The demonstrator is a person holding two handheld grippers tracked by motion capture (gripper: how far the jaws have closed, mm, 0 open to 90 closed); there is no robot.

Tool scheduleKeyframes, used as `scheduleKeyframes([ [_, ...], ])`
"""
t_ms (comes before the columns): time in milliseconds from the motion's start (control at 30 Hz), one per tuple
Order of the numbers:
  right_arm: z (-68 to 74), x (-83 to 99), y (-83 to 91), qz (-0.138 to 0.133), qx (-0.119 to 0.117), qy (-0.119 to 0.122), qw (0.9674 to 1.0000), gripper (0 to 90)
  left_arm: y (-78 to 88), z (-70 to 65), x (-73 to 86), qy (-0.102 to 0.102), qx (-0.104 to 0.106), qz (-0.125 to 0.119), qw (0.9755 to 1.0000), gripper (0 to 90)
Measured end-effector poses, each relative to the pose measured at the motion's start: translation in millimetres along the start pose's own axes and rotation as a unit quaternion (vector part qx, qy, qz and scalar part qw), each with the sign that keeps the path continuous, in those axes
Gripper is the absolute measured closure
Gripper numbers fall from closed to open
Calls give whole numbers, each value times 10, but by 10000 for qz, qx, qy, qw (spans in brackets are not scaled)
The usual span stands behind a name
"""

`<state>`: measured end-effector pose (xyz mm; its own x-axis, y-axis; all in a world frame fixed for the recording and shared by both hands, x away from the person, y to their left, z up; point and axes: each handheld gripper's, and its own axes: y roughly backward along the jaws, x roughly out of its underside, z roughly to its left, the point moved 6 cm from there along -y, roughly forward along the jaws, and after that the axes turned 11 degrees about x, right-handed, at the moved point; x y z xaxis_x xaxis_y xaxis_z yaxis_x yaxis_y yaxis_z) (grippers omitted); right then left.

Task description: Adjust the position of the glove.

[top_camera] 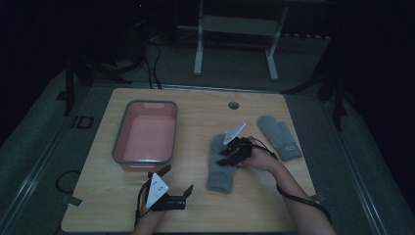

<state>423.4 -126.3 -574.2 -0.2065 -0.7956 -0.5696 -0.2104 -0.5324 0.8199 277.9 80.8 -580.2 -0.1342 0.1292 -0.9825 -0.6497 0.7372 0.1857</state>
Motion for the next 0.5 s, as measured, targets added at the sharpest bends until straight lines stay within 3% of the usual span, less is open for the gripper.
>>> scheduleKeyframes([
  [100,5,-43,75,-91,197,-81,9997,434,2,6,0,30,-5,-6,10000,4],
  [200,38,-99,178,-355,304,-352,9983,448,2,5,0,21,-10,-3,10000,4],
  [300,121,-114,258,-514,552,-696,9947,614,3,6,0,30,-14,-8,10000,4],
  [433,247,-36,260,-353,969,-963,9900,897,3,7,0,37,-24,-16,10000,4],
  [500,315,31,260,-378,1078,-1234,9858,900,3,7,0,38,-25,-16,10000,4],
])
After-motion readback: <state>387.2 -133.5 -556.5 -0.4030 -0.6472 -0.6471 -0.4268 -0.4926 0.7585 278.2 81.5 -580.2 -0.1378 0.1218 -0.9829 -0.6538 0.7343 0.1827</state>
